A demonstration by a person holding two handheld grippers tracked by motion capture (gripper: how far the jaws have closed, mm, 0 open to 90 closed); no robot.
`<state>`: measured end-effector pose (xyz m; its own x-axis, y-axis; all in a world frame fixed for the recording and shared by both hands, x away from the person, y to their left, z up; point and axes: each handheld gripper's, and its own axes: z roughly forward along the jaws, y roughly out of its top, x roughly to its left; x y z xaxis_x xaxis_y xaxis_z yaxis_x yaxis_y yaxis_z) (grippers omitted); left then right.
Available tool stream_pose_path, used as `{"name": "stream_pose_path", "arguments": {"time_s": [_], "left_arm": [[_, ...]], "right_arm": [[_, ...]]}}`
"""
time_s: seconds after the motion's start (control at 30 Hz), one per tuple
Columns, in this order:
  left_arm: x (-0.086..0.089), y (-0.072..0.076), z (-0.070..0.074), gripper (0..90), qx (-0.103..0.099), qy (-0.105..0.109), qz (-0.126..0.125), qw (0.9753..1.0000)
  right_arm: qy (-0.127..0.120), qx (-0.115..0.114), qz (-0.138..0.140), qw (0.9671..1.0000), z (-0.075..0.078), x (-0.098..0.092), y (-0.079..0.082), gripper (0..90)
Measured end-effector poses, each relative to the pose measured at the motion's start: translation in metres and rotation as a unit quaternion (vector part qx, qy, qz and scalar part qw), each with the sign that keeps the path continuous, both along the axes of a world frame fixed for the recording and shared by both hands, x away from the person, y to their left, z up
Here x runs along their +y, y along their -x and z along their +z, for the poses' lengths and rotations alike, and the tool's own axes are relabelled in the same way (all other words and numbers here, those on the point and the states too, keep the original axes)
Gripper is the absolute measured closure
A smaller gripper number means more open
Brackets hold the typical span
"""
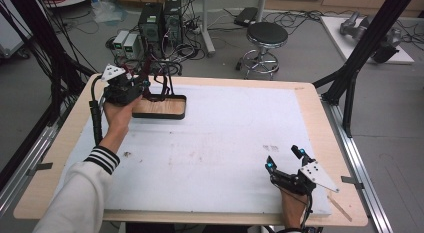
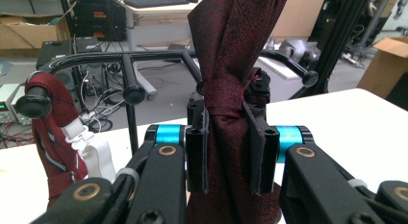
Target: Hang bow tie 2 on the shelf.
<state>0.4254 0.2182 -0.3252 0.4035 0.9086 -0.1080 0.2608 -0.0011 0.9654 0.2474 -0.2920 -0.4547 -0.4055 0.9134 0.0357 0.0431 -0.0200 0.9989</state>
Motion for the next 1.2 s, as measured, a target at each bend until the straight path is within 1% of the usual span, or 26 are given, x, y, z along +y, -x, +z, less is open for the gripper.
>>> {"name": "stream_pose_path", "arguments": {"time_s": [0.03, 0.1, 0.27, 0.47, 0.53, 0.57, 0.7, 0.77, 0.8, 0.87, 1.13, 1.2], "left_arm": [[-0.001, -0.001, -0.001, 73.0, 0.000, 0.001, 0.000, 1.0000], [-0.002, -0.002, -0.002, 72.9, 0.000, -0.004, 0.004, 1.0000], [-0.004, -0.005, -0.004, 73.0, -0.003, 0.003, 0.012, 0.9999], [-0.005, -0.007, -0.006, 73.0, -0.002, -0.003, 0.017, 0.9998], [-0.004, -0.007, -0.006, 72.9, -0.004, 0.000, 0.021, 0.9998], [-0.004, -0.007, -0.006, 73.0, -0.005, 0.001, 0.023, 0.9997], [-0.003, -0.005, -0.003, 73.0, -0.008, 0.004, 0.020, 0.9998], [-0.003, -0.003, -0.001, 73.0, -0.011, 0.001, 0.022, 0.9997], [-0.003, -0.002, 0.000, 73.0, -0.012, 0.000, 0.021, 0.9997], [-0.003, -0.002, 0.003, 72.9, -0.013, -0.001, 0.022, 0.9997], [-0.007, -0.004, 0.011, 73.0, -0.019, 0.000, 0.017, 0.9997], [-0.009, -0.005, 0.012, 73.0, -0.021, -0.003, 0.015, 0.9997]], "right_arm": [[-0.001, 0.001, 0.001, 1.0000, 0.000, 0.000, 0.000, 5.7], [0.000, 0.001, 0.000, 1.0000, 0.000, 0.000, 0.000, 5.7], [-0.001, 0.000, 0.001, 1.0000, 0.000, 0.000, 0.000, 5.7], [0.000, 0.002, -0.001, 1.0000, 0.000, 0.000, 0.000, 5.7], [-0.002, 0.004, 0.000, 1.0000, 0.000, 0.000, 0.000, 5.7], [-0.001, 0.002, 0.000, 1.0000, 0.000, 0.000, 0.000, 5.7], [-0.003, 0.005, 0.000, 1.0000, 0.000, 0.000, 0.000, 5.7], [-0.001, 0.002, 0.000, 1.0000, 0.000, 0.000, 0.000, 5.7], [-0.002, 0.005, 0.000, 1.0000, 0.000, 0.000, 0.000, 5.7], [-0.001, 0.004, 0.000, 1.0000, 0.000, 0.000, 0.000, 5.7], [-0.003, 0.005, 0.001, 1.0000, 0.000, 0.000, 0.000, 5.7], [0.000, 0.002, 0.000, 1.0000, 0.000, 0.000, 0.000, 5.7]]}}
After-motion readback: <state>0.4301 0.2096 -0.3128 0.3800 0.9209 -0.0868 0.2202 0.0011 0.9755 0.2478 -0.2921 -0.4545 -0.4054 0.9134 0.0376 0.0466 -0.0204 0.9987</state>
